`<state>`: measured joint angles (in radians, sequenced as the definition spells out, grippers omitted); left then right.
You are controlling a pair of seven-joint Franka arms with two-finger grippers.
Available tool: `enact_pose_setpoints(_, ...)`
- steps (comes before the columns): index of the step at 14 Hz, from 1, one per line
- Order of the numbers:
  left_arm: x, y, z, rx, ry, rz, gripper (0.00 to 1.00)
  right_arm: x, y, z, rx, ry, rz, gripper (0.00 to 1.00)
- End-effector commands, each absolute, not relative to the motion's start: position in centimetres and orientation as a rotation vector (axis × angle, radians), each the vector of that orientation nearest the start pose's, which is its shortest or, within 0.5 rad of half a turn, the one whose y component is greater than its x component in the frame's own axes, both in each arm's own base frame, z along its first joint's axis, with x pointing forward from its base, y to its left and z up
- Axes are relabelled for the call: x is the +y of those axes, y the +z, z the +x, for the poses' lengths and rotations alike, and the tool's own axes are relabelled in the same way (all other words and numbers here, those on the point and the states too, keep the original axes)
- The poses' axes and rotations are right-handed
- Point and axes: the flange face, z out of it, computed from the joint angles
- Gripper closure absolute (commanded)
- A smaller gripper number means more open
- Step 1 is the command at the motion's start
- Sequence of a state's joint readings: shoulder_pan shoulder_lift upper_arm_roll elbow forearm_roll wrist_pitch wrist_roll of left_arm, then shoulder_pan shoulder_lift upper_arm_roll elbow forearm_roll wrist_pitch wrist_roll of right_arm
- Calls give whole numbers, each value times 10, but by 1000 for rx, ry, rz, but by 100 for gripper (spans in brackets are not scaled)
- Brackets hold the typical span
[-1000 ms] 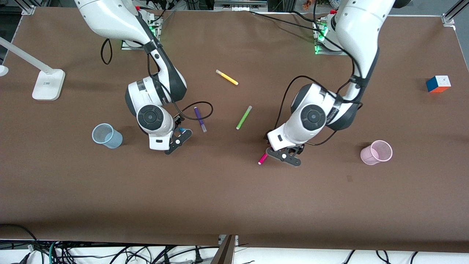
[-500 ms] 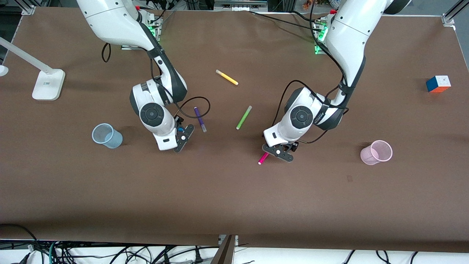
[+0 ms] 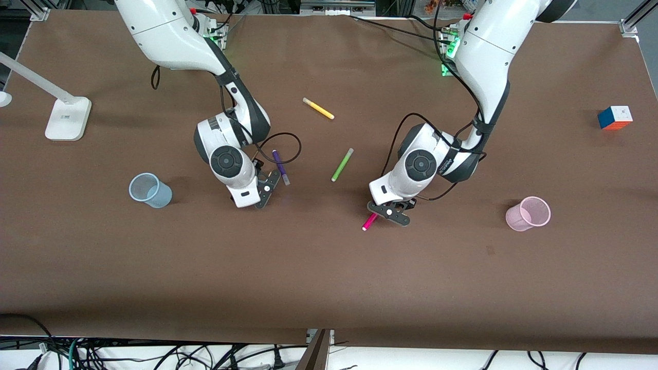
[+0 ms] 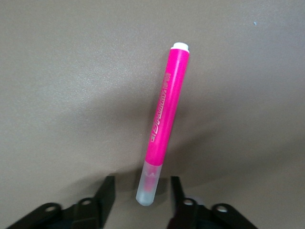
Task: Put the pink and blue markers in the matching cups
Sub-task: 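Lower and close the right gripper on the blue marker while the left grasps pink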
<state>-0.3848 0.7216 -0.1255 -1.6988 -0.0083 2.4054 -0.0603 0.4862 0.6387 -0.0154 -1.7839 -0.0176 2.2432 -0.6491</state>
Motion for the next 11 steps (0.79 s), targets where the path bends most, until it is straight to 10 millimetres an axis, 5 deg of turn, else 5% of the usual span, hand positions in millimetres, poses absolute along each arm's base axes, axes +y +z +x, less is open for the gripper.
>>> enact_pose_setpoints(1, -328, 173, 595, 667, 12, -3137, 50, 295, 180, 561, -1732, 274, -2614, 0)
enact_pose_setpoints(2, -328, 173, 595, 646, 13, -3142, 52, 298, 179, 559, -1742, 277, -2607, 2)
enact_pose_setpoints(4, -328, 174, 596, 627, 6, -3146, 70, 303, 176, 555, -1746, 284, -2602, 36)
enact_pose_setpoints(6, -327, 175, 597, 622, 3, -3147, 100, 303, 176, 556, -1748, 281, -2602, 46)
enact_pose_setpoints(8, -312, 182, 607, 610, -12, -3149, 100, 304, 174, 557, -1752, 262, -2603, 52)
enact_pose_setpoints(11, -303, 227, 609, 595, 24, -3136, 100, 307, 175, 558, -1761, 246, -2600, 93)
